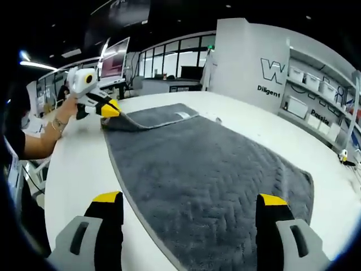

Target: Open the folded towel by lifting each exposed corner and separating the folded layers until the towel lies flat within the target outline without major curled edges

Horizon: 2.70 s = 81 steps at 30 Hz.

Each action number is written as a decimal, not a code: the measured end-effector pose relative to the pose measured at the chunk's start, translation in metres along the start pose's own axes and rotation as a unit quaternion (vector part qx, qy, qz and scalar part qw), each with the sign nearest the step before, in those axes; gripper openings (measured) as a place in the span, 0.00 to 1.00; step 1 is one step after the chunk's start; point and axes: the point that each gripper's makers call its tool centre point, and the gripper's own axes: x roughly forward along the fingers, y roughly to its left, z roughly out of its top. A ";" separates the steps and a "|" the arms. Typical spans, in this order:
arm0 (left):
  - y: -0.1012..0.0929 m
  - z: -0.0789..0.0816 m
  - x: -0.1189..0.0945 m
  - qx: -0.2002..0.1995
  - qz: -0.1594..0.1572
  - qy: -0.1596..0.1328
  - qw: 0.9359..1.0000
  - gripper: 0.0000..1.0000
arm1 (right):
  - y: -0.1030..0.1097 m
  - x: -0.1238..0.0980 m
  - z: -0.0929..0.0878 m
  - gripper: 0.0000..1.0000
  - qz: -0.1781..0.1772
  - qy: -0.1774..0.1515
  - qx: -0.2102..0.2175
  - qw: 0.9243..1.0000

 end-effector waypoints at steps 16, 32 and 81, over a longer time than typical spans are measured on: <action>0.084 -0.022 -0.070 0.030 0.200 0.037 0.979 0.03 | -0.001 0.002 -0.002 0.99 0.002 0.005 0.001 1.000; 0.129 -0.077 -0.123 0.083 0.328 0.170 0.925 0.03 | -0.001 0.003 -0.005 0.99 0.003 0.009 0.008 1.000; 0.128 -0.083 -0.131 0.028 0.343 0.110 0.932 0.36 | 0.002 0.006 -0.010 0.99 0.010 0.016 0.020 1.000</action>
